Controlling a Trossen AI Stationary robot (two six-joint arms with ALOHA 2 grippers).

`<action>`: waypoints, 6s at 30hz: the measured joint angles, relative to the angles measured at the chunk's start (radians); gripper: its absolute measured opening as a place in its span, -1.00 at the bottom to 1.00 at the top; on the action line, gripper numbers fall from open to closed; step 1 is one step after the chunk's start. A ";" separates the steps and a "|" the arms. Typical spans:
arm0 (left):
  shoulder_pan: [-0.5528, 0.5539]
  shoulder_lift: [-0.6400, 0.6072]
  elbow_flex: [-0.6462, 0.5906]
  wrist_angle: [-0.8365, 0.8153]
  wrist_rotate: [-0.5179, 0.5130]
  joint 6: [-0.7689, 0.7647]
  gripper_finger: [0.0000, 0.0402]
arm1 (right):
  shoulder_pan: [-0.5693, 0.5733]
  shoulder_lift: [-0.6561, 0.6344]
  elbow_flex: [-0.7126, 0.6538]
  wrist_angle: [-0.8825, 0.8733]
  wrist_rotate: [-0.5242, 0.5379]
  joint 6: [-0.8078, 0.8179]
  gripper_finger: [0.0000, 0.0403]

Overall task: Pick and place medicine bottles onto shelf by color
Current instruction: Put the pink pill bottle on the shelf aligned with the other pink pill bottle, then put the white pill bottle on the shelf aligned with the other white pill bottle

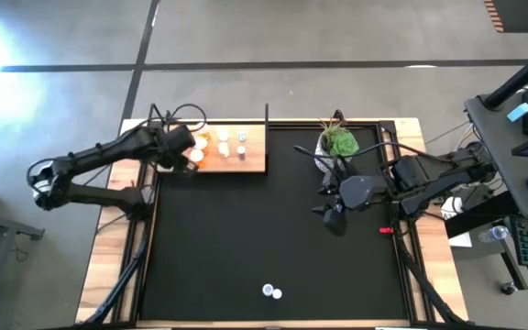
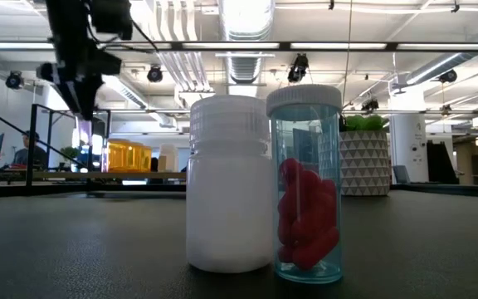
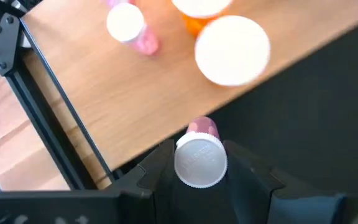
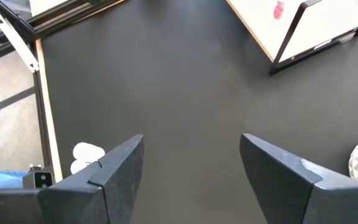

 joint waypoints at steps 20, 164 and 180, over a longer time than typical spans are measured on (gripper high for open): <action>0.153 0.169 -0.037 0.137 0.000 0.077 -0.46 | 0.000 0.018 -0.002 0.000 0.000 0.019 0.28; -1.094 0.898 0.282 1.161 -0.018 0.188 0.37 | 0.380 0.315 -0.002 0.158 -0.089 0.345 0.19; -1.091 0.894 0.278 1.156 0.008 0.166 -0.34 | 0.380 0.314 -0.002 0.155 -0.089 0.309 0.19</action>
